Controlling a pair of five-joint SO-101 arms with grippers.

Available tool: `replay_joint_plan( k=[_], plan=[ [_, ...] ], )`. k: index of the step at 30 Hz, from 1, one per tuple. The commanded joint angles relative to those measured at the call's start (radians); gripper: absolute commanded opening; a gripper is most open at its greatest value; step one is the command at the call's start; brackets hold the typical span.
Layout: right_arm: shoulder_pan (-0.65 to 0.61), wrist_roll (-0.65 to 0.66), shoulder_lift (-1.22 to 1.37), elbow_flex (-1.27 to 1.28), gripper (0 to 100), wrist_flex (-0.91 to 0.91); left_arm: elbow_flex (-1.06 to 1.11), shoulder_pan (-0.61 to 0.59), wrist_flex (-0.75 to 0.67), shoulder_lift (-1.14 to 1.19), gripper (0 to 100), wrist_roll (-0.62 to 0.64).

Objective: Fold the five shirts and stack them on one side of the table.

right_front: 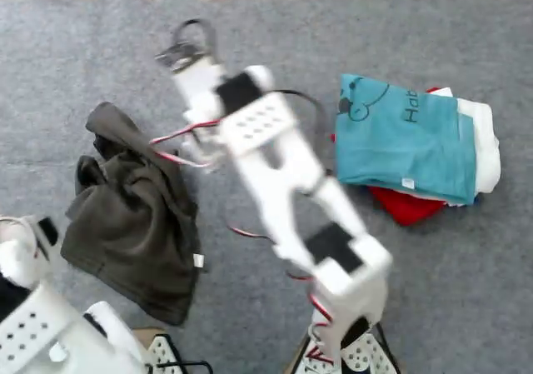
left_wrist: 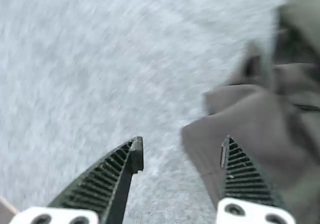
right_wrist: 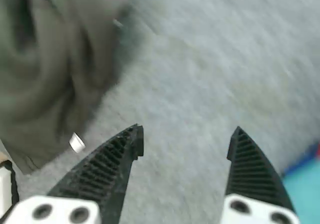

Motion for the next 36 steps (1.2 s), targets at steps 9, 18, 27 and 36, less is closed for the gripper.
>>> replay_joint_plan(
  k=[9,18,27,36],
  plan=[
    [-0.163,-0.006,0.638,-0.779,20.5,0.025,0.143,-0.255,-0.057,-0.017,27,-0.114],
    [0.017,-0.015,0.745,-1.015,1.4,0.058,0.134,-0.265,-0.063,-0.009,27,-0.147],
    [0.233,-0.008,0.47,-0.539,1.4,0.058,0.145,-0.22,-0.135,-0.008,24,-0.206],
    [0.298,0.092,0.094,0.259,1.5,0.057,0.147,-0.044,-0.14,0.048,24,-0.14]
  ],
)
